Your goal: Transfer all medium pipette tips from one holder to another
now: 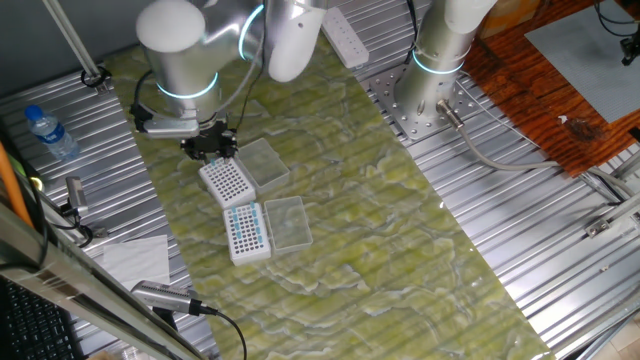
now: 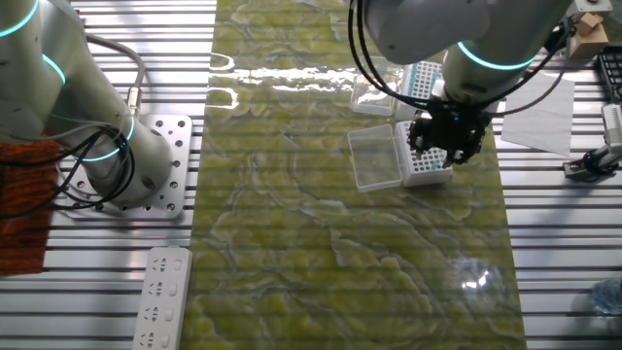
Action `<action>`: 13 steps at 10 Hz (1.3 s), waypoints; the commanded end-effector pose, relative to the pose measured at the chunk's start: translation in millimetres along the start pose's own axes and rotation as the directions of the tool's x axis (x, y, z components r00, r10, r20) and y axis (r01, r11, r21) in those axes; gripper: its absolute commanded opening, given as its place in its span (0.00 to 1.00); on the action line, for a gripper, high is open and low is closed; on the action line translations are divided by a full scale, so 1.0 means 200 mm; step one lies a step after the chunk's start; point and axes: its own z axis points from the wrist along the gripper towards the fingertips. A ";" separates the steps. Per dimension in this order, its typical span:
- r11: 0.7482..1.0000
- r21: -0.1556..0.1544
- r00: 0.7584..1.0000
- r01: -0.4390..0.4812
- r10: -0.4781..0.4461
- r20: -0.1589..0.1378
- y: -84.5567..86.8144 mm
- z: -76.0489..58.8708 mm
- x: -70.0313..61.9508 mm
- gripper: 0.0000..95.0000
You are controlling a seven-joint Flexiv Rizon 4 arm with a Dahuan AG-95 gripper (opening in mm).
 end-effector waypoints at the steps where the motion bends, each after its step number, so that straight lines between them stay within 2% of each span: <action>1: 0.995 0.042 0.996 0.086 -0.086 -0.009 0.00 0.01 0.00 0.40; 2: 0.994 0.046 0.996 0.095 -0.094 -0.009 0.00 0.01 0.00 0.40; 3: 0.993 0.055 0.994 0.109 -0.108 -0.006 0.00 0.01 0.00 0.20; 5: 0.993 0.056 0.994 0.106 -0.106 0.000 0.00 0.01 0.00 0.20; 6: 0.993 0.056 0.995 0.103 -0.103 0.004 0.00 0.01 0.00 0.00; 11: 0.994 0.047 0.995 0.103 -0.104 0.005 0.00 0.00 0.00 0.00; 13: 0.994 0.019 0.994 0.105 -0.105 0.002 -0.02 -0.06 0.01 0.00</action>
